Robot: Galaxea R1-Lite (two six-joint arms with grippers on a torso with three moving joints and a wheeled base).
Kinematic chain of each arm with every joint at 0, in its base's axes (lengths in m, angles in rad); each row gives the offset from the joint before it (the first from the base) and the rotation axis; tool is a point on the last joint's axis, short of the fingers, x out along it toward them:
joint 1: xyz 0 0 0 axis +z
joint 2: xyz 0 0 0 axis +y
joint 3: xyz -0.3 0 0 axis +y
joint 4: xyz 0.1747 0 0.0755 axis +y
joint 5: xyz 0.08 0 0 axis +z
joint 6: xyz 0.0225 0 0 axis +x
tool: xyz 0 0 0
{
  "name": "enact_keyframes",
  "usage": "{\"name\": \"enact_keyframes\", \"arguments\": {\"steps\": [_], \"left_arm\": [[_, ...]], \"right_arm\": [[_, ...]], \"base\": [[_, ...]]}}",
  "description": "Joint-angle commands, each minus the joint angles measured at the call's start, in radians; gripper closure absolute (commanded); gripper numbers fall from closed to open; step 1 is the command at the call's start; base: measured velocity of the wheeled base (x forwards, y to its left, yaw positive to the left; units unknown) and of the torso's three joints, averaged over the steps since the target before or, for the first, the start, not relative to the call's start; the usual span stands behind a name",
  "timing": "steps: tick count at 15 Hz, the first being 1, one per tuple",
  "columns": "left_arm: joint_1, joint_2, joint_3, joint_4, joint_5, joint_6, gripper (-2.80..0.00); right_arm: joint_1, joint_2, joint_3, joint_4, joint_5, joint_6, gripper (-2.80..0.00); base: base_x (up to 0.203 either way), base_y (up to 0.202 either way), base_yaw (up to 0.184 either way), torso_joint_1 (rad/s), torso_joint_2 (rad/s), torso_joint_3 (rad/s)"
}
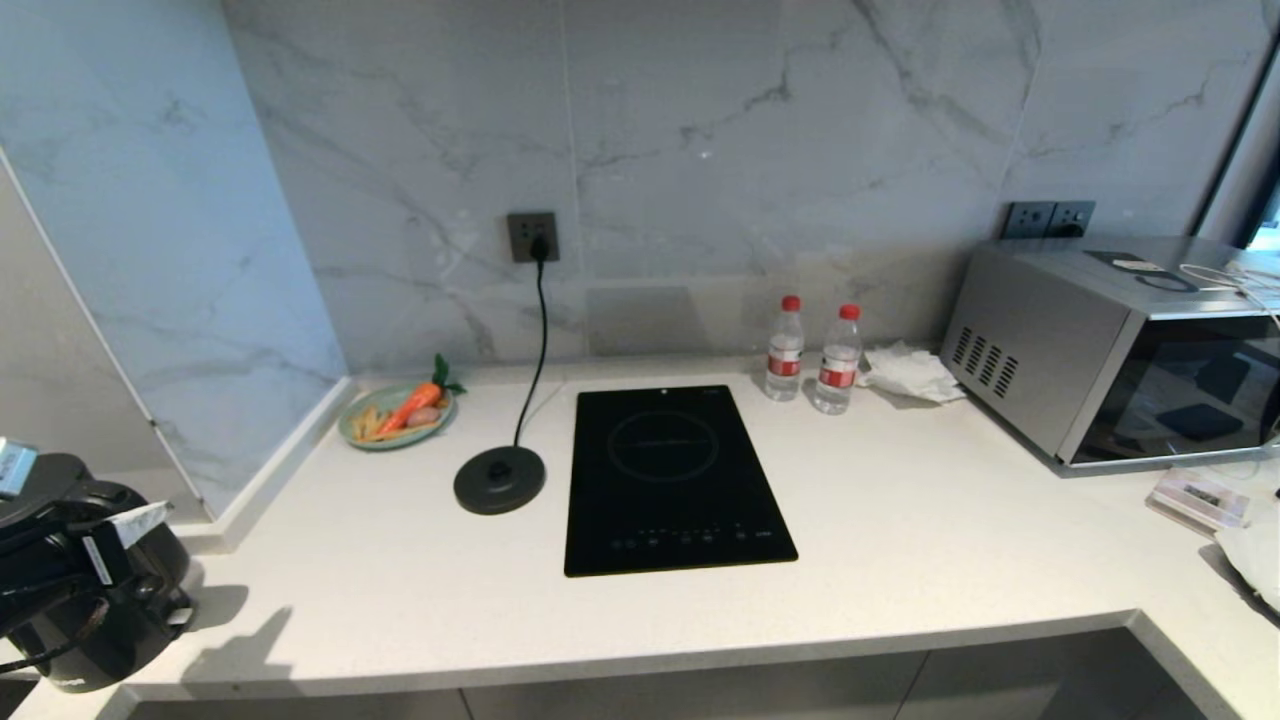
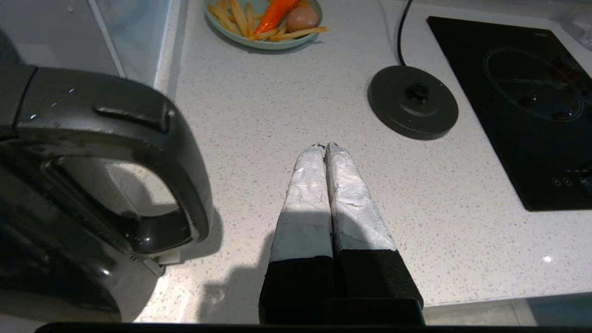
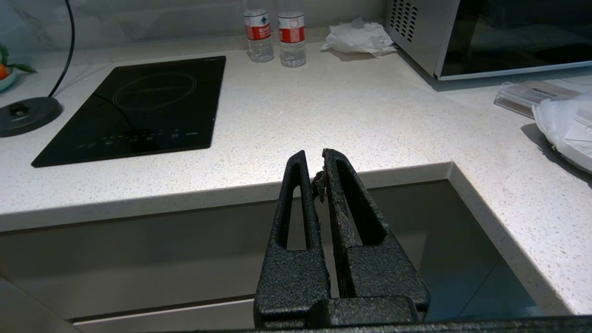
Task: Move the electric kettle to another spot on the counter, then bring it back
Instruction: Grab the kettle
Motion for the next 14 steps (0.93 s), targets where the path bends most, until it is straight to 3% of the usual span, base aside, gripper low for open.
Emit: {"name": "enact_keyframes", "arguments": {"steps": [1, 8, 9, 14], "left_arm": [[0.032, 0.035, 0.010, -0.029, -0.017, 0.001, 0.00], [0.041, 0.176, 0.030, -0.177, -0.021, 0.001, 0.00], [0.044, 0.193, 0.039, -0.224, -0.020, -0.002, -2.80], [0.065, 0.255, 0.057, -0.286, -0.023, -0.002, -2.80]], "right_arm": [[0.000, 0.000, 0.000, 0.000, 0.001, 0.000, 0.00], [0.000, 0.000, 0.000, 0.000, 0.001, 0.000, 0.00], [0.000, 0.000, 0.000, 0.000, 0.000, 0.000, 0.00], [0.000, 0.000, 0.000, 0.000, 0.000, 0.000, 0.00]], "base": [[0.000, 0.000, 0.000, 0.000, 0.00, 0.000], [0.000, 0.000, 0.000, 0.000, 0.00, 0.000], [0.000, 0.000, 0.000, 0.000, 0.00, 0.000], [0.000, 0.000, 0.000, 0.000, 0.00, 0.000]]}}
